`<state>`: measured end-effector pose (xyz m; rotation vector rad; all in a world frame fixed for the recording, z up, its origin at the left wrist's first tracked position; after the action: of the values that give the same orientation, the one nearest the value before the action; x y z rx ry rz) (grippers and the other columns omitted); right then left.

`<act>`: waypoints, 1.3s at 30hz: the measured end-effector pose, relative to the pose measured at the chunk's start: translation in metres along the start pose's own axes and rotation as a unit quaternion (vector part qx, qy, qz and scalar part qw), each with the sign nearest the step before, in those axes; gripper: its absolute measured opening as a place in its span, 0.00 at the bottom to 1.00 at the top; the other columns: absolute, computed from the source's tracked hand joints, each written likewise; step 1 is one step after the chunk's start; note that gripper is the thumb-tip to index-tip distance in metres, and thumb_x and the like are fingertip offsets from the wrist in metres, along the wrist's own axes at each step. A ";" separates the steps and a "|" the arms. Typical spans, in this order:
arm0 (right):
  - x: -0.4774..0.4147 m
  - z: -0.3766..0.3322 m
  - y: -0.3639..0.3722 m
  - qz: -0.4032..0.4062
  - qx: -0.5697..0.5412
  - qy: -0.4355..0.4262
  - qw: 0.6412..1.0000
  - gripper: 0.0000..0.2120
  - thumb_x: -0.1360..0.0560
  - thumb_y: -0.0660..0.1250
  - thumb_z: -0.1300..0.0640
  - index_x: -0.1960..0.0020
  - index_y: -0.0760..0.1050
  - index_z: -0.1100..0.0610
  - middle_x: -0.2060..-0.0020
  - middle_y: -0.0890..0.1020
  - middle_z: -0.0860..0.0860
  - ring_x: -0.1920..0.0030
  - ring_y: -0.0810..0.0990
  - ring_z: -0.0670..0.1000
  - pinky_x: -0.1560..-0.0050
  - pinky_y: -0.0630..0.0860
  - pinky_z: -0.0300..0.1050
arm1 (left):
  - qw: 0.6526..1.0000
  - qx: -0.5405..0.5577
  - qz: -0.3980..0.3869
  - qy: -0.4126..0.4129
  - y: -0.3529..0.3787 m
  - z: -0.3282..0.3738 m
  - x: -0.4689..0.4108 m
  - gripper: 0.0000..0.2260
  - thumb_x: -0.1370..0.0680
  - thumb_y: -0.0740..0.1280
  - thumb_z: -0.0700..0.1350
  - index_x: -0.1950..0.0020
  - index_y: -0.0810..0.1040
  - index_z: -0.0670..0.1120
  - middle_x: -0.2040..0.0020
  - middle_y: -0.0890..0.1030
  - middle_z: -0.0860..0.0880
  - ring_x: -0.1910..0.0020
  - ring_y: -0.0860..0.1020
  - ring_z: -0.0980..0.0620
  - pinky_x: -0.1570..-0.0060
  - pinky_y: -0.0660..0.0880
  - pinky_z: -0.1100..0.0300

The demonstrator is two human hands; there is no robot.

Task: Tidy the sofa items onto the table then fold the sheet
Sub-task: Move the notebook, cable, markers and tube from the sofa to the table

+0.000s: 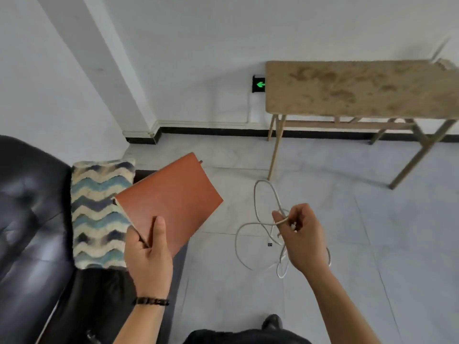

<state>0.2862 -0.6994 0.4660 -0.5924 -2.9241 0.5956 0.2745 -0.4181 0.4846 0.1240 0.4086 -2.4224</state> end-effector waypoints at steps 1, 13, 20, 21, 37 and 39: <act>-0.015 0.008 -0.019 0.014 -0.006 0.011 1.000 0.15 0.26 0.72 0.47 0.62 0.66 0.46 0.72 0.75 0.44 0.76 0.69 0.44 0.75 0.65 0.30 | 1.000 -0.003 -0.021 0.009 0.028 0.010 0.004 0.03 0.21 0.66 0.51 0.50 0.75 0.54 0.56 0.79 0.61 0.57 0.77 0.68 0.60 0.73 0.70; -0.217 0.100 -0.169 0.127 -0.005 0.105 0.986 0.16 0.25 0.72 0.51 0.61 0.66 0.54 0.72 0.72 0.47 0.70 0.75 0.53 0.73 0.65 0.34 | 0.983 -0.027 -0.176 0.041 0.325 0.073 0.011 0.14 0.23 0.68 0.54 0.58 0.72 0.44 0.64 0.76 0.53 0.65 0.76 0.65 0.70 0.69 0.72; -0.376 0.111 -0.266 0.216 0.026 0.114 0.969 0.16 0.25 0.72 0.53 0.61 0.67 0.56 0.75 0.70 0.42 0.76 0.69 0.42 0.73 0.65 0.30 | 0.965 0.000 -0.257 0.053 0.546 0.134 -0.008 0.14 0.24 0.67 0.53 0.59 0.71 0.44 0.67 0.75 0.49 0.69 0.74 0.54 0.72 0.69 0.61; -0.398 0.108 -0.283 0.241 0.026 0.109 0.964 0.16 0.25 0.73 0.53 0.61 0.66 0.56 0.76 0.70 0.42 0.76 0.69 0.42 0.73 0.65 0.30 | 0.960 0.015 -0.272 0.058 0.577 0.149 -0.011 0.12 0.24 0.66 0.52 0.58 0.72 0.44 0.66 0.76 0.51 0.67 0.76 0.55 0.72 0.69 0.64; -0.691 0.209 -0.505 0.375 -0.056 0.117 0.918 0.17 0.25 0.72 0.52 0.63 0.64 0.51 0.76 0.70 0.42 0.76 0.66 0.43 0.73 0.64 0.33 | 0.924 0.044 -0.364 0.109 0.990 0.270 0.048 0.10 0.24 0.67 0.54 0.52 0.78 0.48 0.57 0.82 0.54 0.56 0.80 0.61 0.60 0.74 0.70; -0.738 0.215 -0.536 0.361 -0.063 0.109 0.924 0.17 0.26 0.73 0.52 0.62 0.65 0.53 0.77 0.71 0.41 0.77 0.67 0.42 0.75 0.64 0.29 | 0.928 0.028 -0.356 0.106 1.033 0.285 0.050 0.13 0.24 0.67 0.55 0.50 0.79 0.46 0.56 0.83 0.51 0.55 0.81 0.56 0.58 0.77 0.62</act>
<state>0.7382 -1.5207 0.4661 -1.6606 -2.4820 0.3520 0.8970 -1.2916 0.4772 0.3103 0.5535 -3.1553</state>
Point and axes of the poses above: each hand's wrist, its own x-axis away from the middle knuckle, its own y-axis out of the palm, z = x × y, the point moved 2 cm from there along -x, towards the middle knuckle
